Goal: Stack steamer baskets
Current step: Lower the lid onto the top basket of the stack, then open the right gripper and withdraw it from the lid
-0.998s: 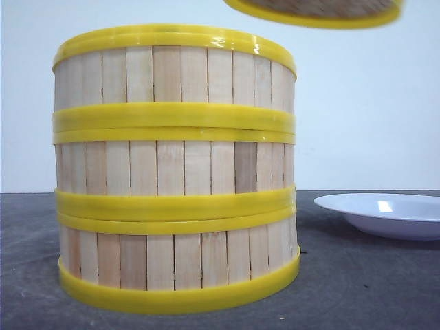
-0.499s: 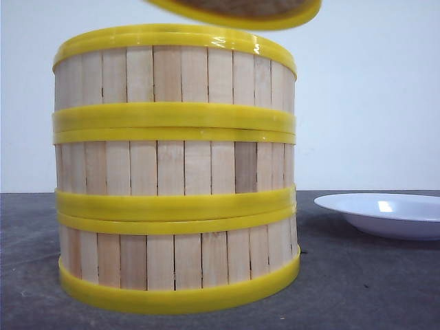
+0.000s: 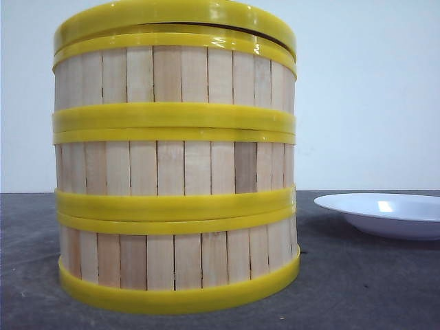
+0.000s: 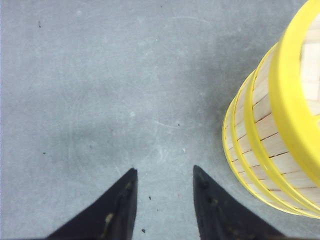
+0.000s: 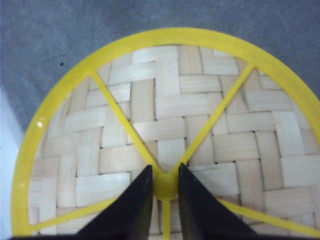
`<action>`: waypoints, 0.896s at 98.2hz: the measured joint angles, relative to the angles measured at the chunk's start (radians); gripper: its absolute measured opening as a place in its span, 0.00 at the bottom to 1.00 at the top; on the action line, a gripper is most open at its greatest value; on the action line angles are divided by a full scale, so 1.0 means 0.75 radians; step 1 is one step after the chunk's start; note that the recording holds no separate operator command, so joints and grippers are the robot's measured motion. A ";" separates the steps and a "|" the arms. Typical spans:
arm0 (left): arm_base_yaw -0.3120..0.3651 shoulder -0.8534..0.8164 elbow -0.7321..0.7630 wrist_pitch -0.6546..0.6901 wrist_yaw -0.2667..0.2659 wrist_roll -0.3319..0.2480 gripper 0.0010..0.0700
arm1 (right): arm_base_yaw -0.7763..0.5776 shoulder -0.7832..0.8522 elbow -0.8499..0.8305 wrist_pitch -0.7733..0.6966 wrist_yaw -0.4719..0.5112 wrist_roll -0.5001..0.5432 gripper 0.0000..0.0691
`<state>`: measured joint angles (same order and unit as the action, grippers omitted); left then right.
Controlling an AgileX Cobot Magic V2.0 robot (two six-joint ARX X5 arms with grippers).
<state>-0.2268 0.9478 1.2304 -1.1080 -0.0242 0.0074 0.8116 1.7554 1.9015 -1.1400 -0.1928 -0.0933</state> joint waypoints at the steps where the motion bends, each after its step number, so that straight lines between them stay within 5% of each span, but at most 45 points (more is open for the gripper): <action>1: 0.000 0.000 0.000 0.000 0.000 0.000 0.27 | 0.000 0.001 0.000 -0.002 0.004 0.000 0.08; 35: 0.000 0.000 0.000 0.000 -0.001 0.000 0.27 | 0.001 0.008 0.002 -0.003 0.039 -0.009 0.09; 58: 0.000 0.000 0.000 0.001 0.000 0.000 0.27 | 0.000 0.014 0.002 -0.001 0.047 -0.010 0.50; 88: 0.000 0.000 0.000 0.001 0.000 0.000 0.27 | -0.007 -0.030 0.002 0.022 0.048 -0.011 0.56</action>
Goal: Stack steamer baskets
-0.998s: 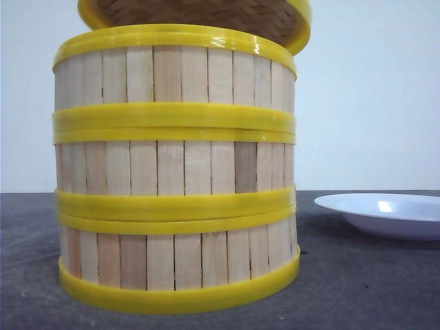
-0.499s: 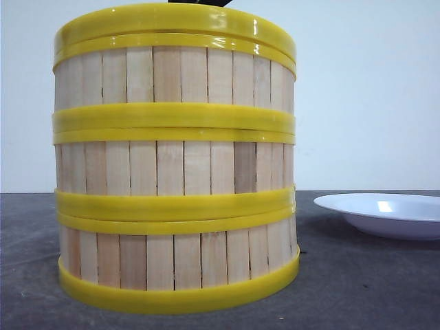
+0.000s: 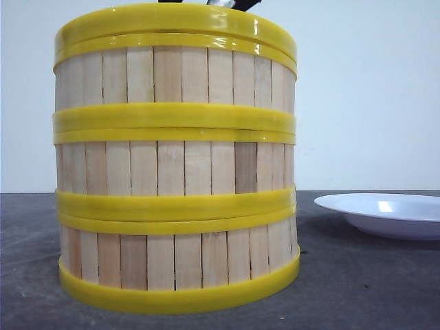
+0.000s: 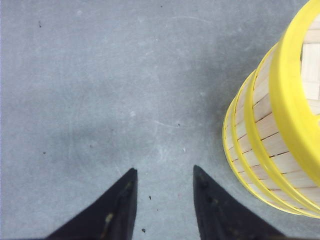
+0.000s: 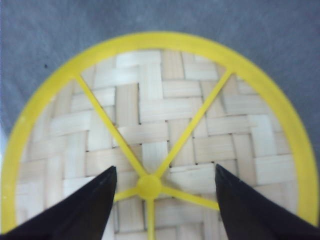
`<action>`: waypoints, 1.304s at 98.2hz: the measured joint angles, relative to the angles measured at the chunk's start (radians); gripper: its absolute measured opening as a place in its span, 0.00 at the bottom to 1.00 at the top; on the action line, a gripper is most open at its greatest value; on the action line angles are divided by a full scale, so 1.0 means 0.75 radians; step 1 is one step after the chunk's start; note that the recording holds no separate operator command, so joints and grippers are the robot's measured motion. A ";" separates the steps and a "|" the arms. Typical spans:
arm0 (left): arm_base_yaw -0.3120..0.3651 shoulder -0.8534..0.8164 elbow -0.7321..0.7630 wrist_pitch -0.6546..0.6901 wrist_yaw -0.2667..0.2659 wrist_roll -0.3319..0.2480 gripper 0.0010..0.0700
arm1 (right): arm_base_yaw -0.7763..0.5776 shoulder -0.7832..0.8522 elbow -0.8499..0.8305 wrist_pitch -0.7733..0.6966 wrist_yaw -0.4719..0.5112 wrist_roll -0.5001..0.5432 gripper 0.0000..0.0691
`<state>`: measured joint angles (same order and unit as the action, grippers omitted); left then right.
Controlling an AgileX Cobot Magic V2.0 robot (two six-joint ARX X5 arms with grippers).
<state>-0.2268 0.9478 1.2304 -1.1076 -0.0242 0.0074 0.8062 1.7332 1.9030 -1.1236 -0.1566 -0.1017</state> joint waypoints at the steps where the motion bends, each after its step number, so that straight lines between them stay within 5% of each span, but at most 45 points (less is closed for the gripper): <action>1: 0.000 0.000 0.000 -0.001 0.000 0.000 0.27 | 0.000 -0.005 0.000 0.000 0.000 0.000 0.56; 62: 0.000 0.000 0.000 -0.002 0.000 0.010 0.27 | -0.325 -0.374 -0.052 -0.091 0.079 -0.010 0.56; 116: 0.027 -0.029 -0.084 0.097 0.003 0.004 0.27 | -0.746 -0.964 -0.944 0.201 0.079 0.089 0.56; 128: 0.039 -0.040 -0.176 0.137 0.063 0.003 0.27 | -0.860 -1.092 -1.126 0.217 0.080 0.115 0.56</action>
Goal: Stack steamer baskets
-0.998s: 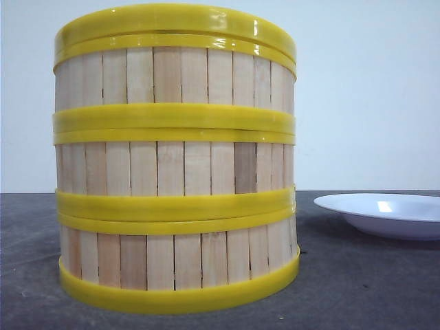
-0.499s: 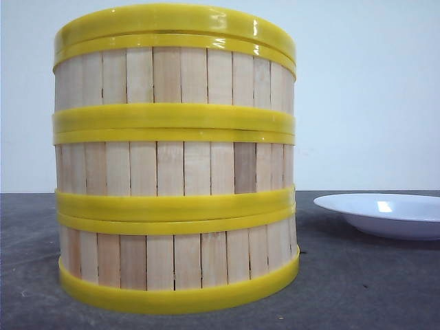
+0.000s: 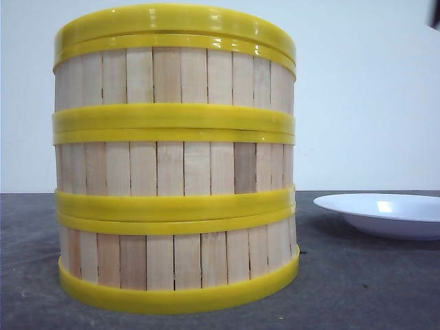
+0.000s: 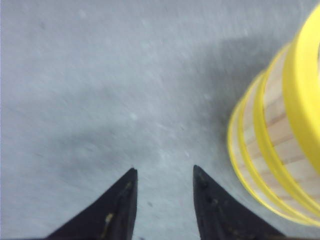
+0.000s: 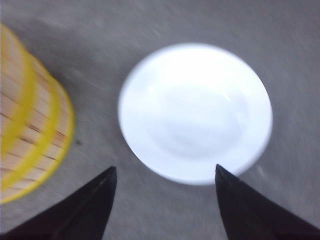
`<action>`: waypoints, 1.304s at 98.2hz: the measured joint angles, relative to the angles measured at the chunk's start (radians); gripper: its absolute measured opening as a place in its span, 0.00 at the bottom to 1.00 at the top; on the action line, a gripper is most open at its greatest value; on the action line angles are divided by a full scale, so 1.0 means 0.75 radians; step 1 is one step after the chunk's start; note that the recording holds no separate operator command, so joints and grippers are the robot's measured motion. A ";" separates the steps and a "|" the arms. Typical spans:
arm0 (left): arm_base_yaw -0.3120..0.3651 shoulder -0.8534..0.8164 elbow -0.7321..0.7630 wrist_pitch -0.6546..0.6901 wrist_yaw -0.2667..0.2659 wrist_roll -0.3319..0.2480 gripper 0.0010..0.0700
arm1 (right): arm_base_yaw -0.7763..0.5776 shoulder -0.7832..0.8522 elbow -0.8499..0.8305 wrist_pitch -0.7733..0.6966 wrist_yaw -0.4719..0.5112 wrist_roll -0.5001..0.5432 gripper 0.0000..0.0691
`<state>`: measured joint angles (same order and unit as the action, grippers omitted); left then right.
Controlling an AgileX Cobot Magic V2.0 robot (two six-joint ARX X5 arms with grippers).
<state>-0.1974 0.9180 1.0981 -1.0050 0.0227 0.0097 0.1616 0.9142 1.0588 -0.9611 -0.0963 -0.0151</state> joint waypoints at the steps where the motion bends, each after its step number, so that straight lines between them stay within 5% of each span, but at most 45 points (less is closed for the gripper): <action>1: 0.001 0.000 -0.007 0.003 0.009 0.001 0.27 | -0.008 -0.009 -0.013 0.000 0.001 0.002 0.56; 16: 0.007 0.006 -0.096 0.054 0.140 -0.001 0.27 | -0.067 -0.108 -0.188 0.010 -0.008 0.032 0.56; 51: 0.007 0.009 -0.104 0.076 0.143 -0.001 0.25 | -0.067 -0.123 -0.244 0.065 -0.010 0.069 0.56; 56: 0.007 0.009 -0.104 0.076 0.143 -0.001 0.17 | -0.067 -0.123 -0.244 0.076 -0.011 0.076 0.49; 65: 0.007 0.009 -0.104 0.076 0.143 -0.003 0.04 | -0.067 -0.123 -0.244 0.082 -0.010 0.077 0.17; 72: 0.007 0.009 -0.105 0.076 0.143 -0.003 0.01 | -0.067 -0.123 -0.244 0.107 -0.011 0.077 0.07; 128: 0.007 0.009 -0.104 0.070 0.143 -0.004 0.01 | -0.067 -0.123 -0.244 0.134 -0.011 0.091 0.02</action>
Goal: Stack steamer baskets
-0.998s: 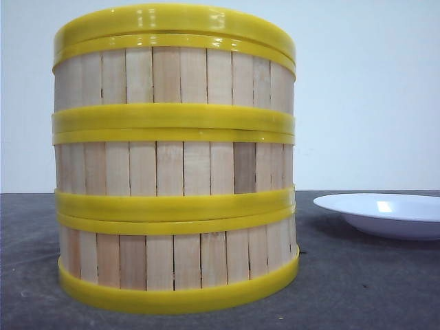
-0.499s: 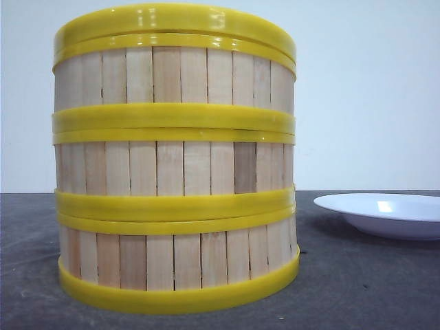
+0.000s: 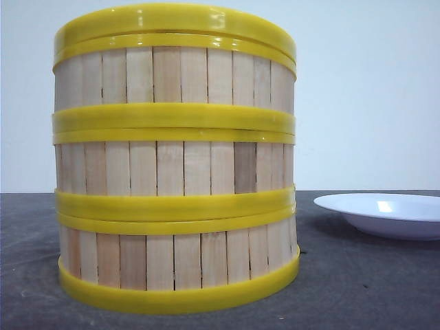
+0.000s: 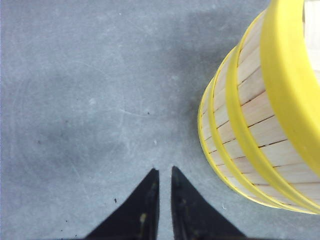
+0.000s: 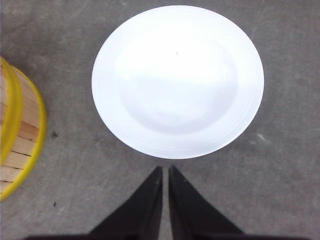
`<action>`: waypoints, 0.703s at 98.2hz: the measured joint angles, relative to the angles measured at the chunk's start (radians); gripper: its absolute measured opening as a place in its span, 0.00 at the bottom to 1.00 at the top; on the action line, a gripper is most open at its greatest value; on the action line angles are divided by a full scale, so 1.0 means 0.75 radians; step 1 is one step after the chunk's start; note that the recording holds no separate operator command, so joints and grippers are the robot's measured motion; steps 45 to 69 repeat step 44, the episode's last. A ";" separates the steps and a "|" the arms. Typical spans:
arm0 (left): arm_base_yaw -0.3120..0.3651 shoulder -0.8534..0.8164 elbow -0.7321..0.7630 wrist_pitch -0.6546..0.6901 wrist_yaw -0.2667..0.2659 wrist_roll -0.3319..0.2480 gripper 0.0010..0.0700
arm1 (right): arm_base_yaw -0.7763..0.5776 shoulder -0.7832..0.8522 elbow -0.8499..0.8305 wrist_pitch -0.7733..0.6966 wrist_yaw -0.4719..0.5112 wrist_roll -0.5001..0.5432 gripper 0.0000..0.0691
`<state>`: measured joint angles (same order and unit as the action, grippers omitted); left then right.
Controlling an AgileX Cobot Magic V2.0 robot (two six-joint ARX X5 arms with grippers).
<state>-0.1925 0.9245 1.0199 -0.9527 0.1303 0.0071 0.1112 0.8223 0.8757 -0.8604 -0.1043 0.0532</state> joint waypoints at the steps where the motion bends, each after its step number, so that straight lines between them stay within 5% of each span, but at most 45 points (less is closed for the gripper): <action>1: 0.000 0.000 0.000 0.000 0.000 0.000 0.01 | 0.000 0.000 0.000 0.000 0.000 0.000 0.02; 20: 0.061 -0.100 -0.089 0.135 -0.120 0.046 0.01 | 0.000 0.000 0.000 0.000 0.000 0.000 0.02; 44: 0.192 -0.591 -0.634 0.684 -0.207 -0.012 0.01 | 0.000 0.000 0.000 0.001 0.000 0.000 0.02; 69: 0.192 -0.591 -0.634 0.684 -0.207 -0.012 0.01 | 0.000 0.000 0.000 0.001 0.000 0.000 0.02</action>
